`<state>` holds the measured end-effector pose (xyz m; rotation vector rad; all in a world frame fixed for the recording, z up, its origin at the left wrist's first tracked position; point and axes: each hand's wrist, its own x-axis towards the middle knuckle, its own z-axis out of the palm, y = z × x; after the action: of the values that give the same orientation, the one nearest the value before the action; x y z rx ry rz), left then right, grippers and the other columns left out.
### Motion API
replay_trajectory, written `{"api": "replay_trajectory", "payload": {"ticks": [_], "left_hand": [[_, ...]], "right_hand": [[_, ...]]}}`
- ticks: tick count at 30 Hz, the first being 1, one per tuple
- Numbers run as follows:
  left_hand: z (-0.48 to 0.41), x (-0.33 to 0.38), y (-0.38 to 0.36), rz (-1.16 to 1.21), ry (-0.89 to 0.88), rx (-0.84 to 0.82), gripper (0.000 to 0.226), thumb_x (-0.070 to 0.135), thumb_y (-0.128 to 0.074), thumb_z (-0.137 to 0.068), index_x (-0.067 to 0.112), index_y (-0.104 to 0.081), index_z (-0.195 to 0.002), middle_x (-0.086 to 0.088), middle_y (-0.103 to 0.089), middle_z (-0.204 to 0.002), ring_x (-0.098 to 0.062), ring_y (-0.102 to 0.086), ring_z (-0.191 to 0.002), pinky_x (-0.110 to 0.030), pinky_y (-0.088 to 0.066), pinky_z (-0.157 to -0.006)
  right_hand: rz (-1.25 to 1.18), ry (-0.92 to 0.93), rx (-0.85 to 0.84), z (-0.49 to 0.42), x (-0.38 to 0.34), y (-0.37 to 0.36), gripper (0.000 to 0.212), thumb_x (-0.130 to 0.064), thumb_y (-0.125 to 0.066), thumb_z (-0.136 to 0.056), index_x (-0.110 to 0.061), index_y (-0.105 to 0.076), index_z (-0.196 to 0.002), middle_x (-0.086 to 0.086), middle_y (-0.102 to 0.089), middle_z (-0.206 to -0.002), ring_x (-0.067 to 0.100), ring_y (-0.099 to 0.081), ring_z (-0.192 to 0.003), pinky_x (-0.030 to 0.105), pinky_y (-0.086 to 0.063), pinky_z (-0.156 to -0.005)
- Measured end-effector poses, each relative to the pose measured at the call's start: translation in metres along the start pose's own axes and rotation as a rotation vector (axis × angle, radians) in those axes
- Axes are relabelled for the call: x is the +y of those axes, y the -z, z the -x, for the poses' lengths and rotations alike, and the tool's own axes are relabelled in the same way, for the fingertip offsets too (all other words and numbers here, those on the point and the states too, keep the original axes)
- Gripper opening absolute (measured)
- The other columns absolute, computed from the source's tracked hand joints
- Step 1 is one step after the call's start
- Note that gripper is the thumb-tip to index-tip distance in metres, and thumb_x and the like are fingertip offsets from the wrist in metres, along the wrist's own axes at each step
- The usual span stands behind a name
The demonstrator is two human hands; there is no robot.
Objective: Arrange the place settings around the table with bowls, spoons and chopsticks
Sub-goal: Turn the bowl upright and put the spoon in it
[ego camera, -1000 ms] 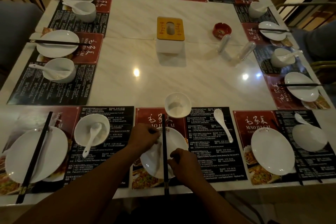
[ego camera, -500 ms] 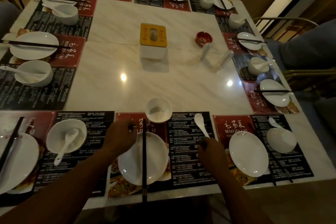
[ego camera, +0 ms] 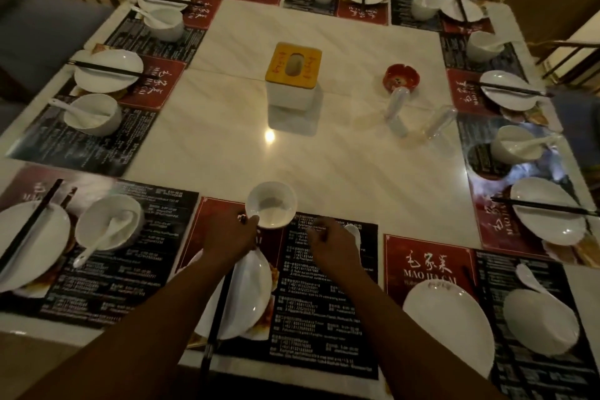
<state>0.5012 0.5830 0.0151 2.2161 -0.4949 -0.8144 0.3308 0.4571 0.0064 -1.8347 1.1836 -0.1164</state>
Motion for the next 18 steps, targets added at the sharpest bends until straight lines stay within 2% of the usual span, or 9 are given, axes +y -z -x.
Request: {"api": "replay_trajectory", "payload": {"ticks": [3,5,8,11,14,16,18], "left_hand": [[-0.003,0.002,-0.001,-0.024,0.025,0.017,0.027,0.028,-0.063,-0.091,0.018,-0.065,-0.117,-0.004,-0.072,-0.089,-0.020,-0.073,-0.066,-0.049,-0.061,-0.071],[-0.005,0.003,-0.001,-0.055,0.003,0.029,0.031,0.030,-0.062,-0.085,0.021,-0.067,-0.114,-0.001,-0.072,-0.087,-0.020,-0.072,-0.072,-0.048,-0.061,-0.071],[-0.005,0.005,-0.001,-0.054,-0.003,0.034,0.032,0.024,-0.062,-0.083,0.023,-0.068,-0.114,0.003,-0.072,-0.086,-0.016,-0.070,-0.073,-0.046,-0.061,-0.070],[0.007,0.015,-0.007,-0.031,-0.069,0.047,0.035,0.028,-0.065,-0.084,0.025,-0.065,-0.120,0.009,-0.070,-0.092,-0.012,-0.069,-0.080,-0.040,-0.060,-0.075],[0.025,0.022,-0.019,-0.030,-0.113,0.028,0.029,0.027,-0.063,-0.094,0.020,-0.061,-0.122,0.011,-0.066,-0.093,-0.011,-0.068,-0.080,-0.034,-0.057,-0.074],[0.036,0.020,-0.026,-0.049,-0.141,-0.033,0.020,0.032,-0.060,-0.095,0.022,-0.062,-0.113,0.009,-0.068,-0.093,-0.009,-0.069,-0.079,-0.038,-0.060,-0.075],[0.045,0.016,-0.033,-0.103,-0.164,-0.112,0.016,0.032,-0.061,-0.095,0.021,-0.064,-0.107,0.006,-0.071,-0.095,-0.008,-0.067,-0.081,-0.036,-0.059,-0.076]], "right_hand": [[-0.066,-0.037,-0.052,-0.024,-0.021,-0.018,0.053,-0.054,-0.052,-0.094,-0.022,-0.051,-0.137,0.005,-0.069,-0.119,0.019,-0.070,-0.096,0.041,-0.057,-0.088],[-0.099,-0.046,-0.079,-0.035,-0.028,-0.025,0.053,-0.052,-0.052,-0.095,-0.020,-0.052,-0.138,0.007,-0.065,-0.127,0.024,-0.067,-0.104,0.045,-0.056,-0.091],[-0.032,0.022,-0.070,-0.041,-0.030,-0.024,0.034,-0.033,-0.055,-0.098,-0.017,-0.061,-0.127,0.005,-0.071,-0.115,0.023,-0.069,-0.097,0.039,-0.056,-0.088],[0.040,0.035,0.003,-0.034,-0.027,-0.013,0.026,-0.022,-0.057,-0.095,-0.015,-0.066,-0.118,0.005,-0.072,-0.109,0.021,-0.068,-0.096,0.029,-0.051,-0.082],[0.054,0.010,0.052,-0.012,-0.016,0.009,0.025,-0.019,-0.058,-0.094,-0.014,-0.068,-0.117,0.004,-0.072,-0.104,0.015,-0.068,-0.086,0.034,-0.056,-0.081],[0.042,-0.013,0.045,0.007,-0.002,0.022,0.025,-0.019,-0.057,-0.094,-0.016,-0.067,-0.117,0.001,-0.070,-0.095,0.013,-0.069,-0.075,0.035,-0.061,-0.071],[0.078,-0.041,0.039,0.027,0.014,0.033,0.024,-0.019,-0.056,-0.095,-0.018,-0.068,-0.116,-0.003,-0.068,-0.089,0.011,-0.068,-0.072,0.031,-0.060,-0.065]]}}
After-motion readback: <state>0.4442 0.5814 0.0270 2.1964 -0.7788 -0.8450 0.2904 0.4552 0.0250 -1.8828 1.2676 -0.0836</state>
